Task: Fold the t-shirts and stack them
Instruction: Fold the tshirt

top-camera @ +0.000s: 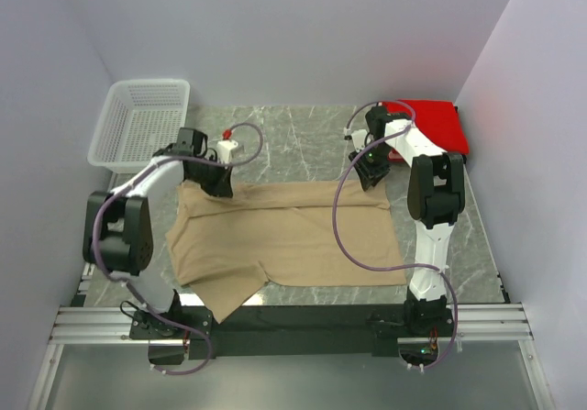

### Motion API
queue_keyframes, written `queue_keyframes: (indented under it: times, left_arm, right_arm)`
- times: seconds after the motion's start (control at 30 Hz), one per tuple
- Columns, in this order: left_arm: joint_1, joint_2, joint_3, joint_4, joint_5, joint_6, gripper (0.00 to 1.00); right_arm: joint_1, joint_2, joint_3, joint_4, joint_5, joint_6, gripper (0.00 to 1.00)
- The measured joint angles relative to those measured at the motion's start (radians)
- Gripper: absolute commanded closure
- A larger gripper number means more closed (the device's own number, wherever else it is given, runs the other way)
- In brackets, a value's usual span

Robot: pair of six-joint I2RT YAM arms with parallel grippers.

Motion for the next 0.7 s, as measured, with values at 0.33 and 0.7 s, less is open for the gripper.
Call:
queue_keyframes:
  times: [0.33, 0.7]
  left_arm:
    - [-0.175, -0.387, -0.339, -0.126, -0.018, 0.085, 0.57]
    - [-0.060, -0.357, -0.193, -0.193, -0.036, 0.123, 0.50]
  right_arm:
    - [0.000, -0.009, -0.095, 0.012, 0.006, -0.015, 0.56]
    - [0.000, -0.010, -0.068, 0.006, 0.007, -0.026, 0.57]
